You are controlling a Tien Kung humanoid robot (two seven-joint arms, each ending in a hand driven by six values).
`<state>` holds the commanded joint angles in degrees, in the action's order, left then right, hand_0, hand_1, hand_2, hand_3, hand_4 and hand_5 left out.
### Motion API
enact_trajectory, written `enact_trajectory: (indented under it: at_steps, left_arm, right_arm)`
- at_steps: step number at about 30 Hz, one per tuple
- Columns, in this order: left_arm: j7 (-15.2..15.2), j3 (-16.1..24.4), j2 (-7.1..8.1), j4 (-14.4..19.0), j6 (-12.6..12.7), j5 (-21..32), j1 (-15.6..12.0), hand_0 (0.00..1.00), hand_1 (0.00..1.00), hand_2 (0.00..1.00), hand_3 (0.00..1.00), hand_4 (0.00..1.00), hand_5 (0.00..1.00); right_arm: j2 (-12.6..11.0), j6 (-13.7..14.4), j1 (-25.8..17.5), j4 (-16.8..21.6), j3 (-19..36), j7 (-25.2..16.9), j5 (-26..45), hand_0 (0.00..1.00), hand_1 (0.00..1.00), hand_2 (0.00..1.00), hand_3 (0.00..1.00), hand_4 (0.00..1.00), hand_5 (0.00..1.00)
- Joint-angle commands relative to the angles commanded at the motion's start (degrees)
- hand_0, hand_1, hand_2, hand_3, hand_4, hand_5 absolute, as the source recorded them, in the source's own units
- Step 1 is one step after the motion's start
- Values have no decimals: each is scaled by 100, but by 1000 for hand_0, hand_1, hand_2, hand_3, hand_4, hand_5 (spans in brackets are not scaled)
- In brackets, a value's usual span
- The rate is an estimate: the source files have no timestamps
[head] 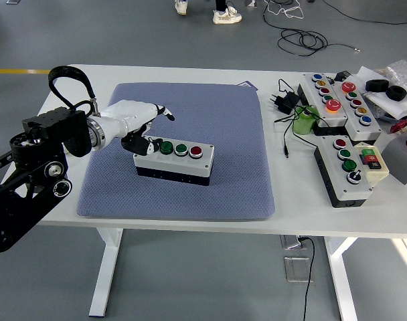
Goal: Pick up the button,place it on the desk,press the button,press the button
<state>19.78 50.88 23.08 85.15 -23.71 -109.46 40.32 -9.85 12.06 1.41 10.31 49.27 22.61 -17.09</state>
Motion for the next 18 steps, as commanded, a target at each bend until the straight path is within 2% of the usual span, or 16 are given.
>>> enact_trajectory:
  at_steps: [6, 15, 16, 18]
  left_arm:
    - [94, -193, 33, 1, -180, 18, -51, 24, 16, 75, 832, 537, 104]
    - [101, -364, -60, -42, -155, 46, -38, 24, 19, 76, 837, 540, 96]
    - [98, -386, -84, -61, -142, 46, -24, 27, 23, 81, 876, 545, 95]
    - [95, -410, -108, -83, -132, 43, -7, 27, 23, 81, 876, 545, 95]
  right_arm:
    - [4, 0, 0, 0, 13, 7, -12, 661, 538, 597, 640, 416, 494]
    - [7, 1, 2, 0, 14, 5, -9, 661, 539, 597, 640, 416, 494]
    - [6, 1, 2, 0, 9, 4, -5, 661, 538, 597, 639, 415, 493]
    - [5, 0, 3, 0, 4, 2, -1, 661, 538, 597, 639, 415, 493]
